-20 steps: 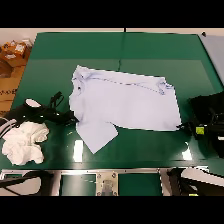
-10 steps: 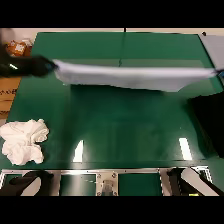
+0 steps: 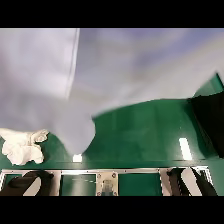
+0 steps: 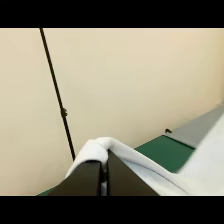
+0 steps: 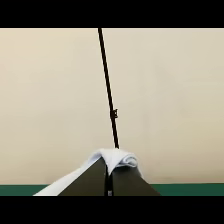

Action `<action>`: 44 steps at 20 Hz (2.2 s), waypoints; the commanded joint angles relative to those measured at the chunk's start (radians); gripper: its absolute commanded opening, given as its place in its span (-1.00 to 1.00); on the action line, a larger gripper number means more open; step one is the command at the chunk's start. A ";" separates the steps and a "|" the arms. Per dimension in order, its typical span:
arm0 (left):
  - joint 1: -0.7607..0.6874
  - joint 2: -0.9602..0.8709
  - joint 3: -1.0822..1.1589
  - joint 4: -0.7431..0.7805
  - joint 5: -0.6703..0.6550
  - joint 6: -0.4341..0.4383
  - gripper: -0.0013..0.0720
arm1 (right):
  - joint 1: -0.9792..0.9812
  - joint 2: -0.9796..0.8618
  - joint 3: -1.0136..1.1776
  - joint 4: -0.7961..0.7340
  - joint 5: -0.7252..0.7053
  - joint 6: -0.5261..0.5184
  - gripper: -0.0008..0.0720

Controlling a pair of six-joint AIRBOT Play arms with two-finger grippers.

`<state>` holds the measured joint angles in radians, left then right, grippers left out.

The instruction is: Fold the shirts.

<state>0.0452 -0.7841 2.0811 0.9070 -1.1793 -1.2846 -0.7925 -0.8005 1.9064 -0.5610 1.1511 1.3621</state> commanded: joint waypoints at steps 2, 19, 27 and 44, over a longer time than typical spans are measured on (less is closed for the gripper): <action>0.001 -0.003 -0.144 0.195 0.020 -0.114 -0.90 | 0.000 -0.005 -0.078 -0.004 -0.006 0.026 -0.95; 0.000 -0.932 -0.583 -0.014 0.316 0.037 -0.90 | 0.361 -0.933 -0.616 0.082 -0.367 -0.248 -0.95; 0.001 -0.957 -0.582 0.132 0.185 0.036 -0.90 | 0.355 -0.958 -0.597 -0.034 -0.173 -0.205 -0.95; 0.063 -0.953 -0.465 0.163 -0.315 -0.089 0.74 | 0.221 -0.787 -0.752 -0.281 0.032 -0.029 -0.66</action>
<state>0.0765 -1.7378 1.5620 1.0649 -1.3041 -1.3121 -0.5049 -1.6131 1.1419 -0.7830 1.0645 1.2766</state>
